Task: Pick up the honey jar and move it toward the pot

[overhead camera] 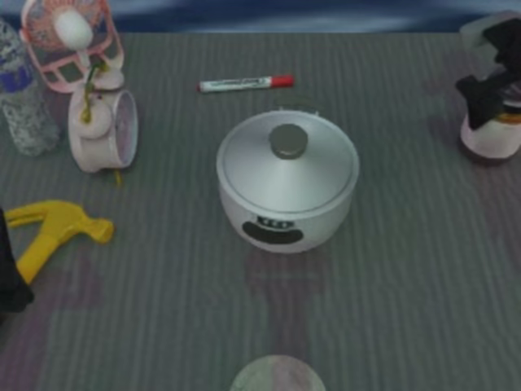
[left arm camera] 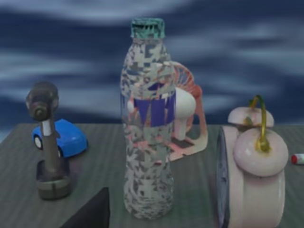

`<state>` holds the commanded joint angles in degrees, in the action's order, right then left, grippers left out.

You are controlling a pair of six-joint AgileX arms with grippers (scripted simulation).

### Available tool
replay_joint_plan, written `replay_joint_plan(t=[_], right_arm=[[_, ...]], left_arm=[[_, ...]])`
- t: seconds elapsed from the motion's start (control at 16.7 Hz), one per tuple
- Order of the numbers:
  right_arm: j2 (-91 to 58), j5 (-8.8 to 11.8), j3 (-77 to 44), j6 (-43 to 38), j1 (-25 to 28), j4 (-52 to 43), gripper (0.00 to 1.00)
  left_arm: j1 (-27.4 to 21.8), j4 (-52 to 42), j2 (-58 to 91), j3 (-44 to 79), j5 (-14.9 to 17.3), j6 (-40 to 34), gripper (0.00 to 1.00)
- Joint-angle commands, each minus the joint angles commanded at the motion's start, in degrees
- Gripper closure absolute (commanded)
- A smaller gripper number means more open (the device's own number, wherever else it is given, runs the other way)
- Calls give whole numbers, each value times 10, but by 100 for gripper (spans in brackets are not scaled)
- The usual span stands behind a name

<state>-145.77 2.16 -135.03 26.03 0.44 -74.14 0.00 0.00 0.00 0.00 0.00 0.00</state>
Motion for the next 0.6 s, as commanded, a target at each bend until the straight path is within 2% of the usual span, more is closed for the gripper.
replay_joint_plan(t=[0.24, 0.6], right_arm=[[66, 1, 65, -1, 3, -6, 100], [257, 2, 229, -2, 9, -22, 100]], left_arm=[[0, 0, 0, 0, 0, 0, 0], [0, 0, 0, 0, 0, 0, 0]])
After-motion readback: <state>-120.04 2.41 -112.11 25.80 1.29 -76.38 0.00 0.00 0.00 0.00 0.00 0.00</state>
